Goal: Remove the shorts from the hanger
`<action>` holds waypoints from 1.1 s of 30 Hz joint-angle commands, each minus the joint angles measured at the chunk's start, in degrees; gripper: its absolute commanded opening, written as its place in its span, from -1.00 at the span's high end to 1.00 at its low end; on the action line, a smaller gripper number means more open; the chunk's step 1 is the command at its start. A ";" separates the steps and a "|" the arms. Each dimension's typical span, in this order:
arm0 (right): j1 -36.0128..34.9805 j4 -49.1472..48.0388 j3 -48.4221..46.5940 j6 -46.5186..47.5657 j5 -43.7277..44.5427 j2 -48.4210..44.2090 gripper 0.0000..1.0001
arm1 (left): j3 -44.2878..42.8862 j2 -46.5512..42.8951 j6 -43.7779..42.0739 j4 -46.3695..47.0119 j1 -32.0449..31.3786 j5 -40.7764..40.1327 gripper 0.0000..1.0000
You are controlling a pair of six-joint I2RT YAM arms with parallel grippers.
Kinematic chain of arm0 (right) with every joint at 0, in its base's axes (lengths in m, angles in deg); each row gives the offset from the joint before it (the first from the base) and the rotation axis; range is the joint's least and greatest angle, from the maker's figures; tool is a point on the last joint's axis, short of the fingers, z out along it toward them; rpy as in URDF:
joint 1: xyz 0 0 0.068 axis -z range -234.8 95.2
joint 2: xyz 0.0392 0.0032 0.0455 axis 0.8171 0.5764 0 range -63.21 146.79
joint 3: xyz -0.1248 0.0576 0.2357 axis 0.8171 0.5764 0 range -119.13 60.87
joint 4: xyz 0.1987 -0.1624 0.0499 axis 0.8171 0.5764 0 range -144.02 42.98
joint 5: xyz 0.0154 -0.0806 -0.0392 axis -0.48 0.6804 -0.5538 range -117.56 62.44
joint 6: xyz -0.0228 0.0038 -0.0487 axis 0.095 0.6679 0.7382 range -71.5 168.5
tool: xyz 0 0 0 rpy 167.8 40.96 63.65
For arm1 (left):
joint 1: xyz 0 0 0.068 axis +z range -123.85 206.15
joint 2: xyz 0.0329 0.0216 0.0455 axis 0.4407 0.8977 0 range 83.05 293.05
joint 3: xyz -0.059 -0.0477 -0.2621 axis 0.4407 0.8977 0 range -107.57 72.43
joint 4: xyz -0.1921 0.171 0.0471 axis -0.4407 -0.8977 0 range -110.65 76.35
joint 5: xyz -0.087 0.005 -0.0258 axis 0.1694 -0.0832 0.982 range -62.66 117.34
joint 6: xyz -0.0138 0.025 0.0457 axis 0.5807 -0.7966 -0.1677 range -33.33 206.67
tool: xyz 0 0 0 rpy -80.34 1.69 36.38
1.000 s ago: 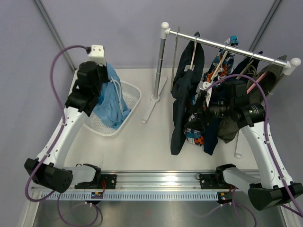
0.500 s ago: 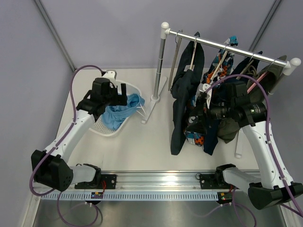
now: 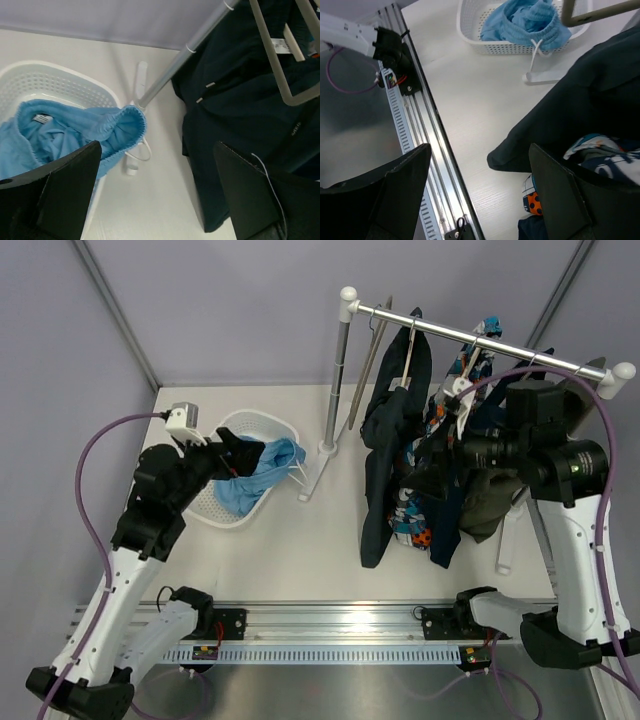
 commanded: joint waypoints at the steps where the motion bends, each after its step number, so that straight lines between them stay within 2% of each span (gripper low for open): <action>1: 0.27 -8.61 -8.16 -15.97 5.94 3.77 -0.71 | 6.35 -2.11 6.60 5.11 0.18 7.00 -0.98; 4: 0.27 -14.24 -16.49 -26.96 13.14 7.20 -0.65 | 9.70 -4.30 6.87 4.76 0.09 7.97 -0.98; 8: 0.19 -18.74 -22.40 -45.12 26.23 12.30 -0.61 | 11.64 -6.33 7.48 4.68 0.09 7.98 -0.98; 11: -0.87 -21.03 -23.99 -50.43 33.62 15.64 -0.59 | 12.25 -6.68 8.36 5.20 0.09 7.97 -0.98; 18: -9.48 -23.93 -22.94 -47.73 55.48 20.39 -0.43 | 12.08 -6.33 9.33 5.21 0.00 7.89 -0.98; 23: -9.83 -27.53 -18.72 -46.59 63.59 21.36 -0.21 | 12.34 -6.68 9.50 4.59 0.00 7.54 -0.98; 33: -10.71 -30.96 -15.03 -46.32 64.23 23.20 -0.09 | 12.70 -6.42 9.51 4.85 -0.17 7.80 -0.98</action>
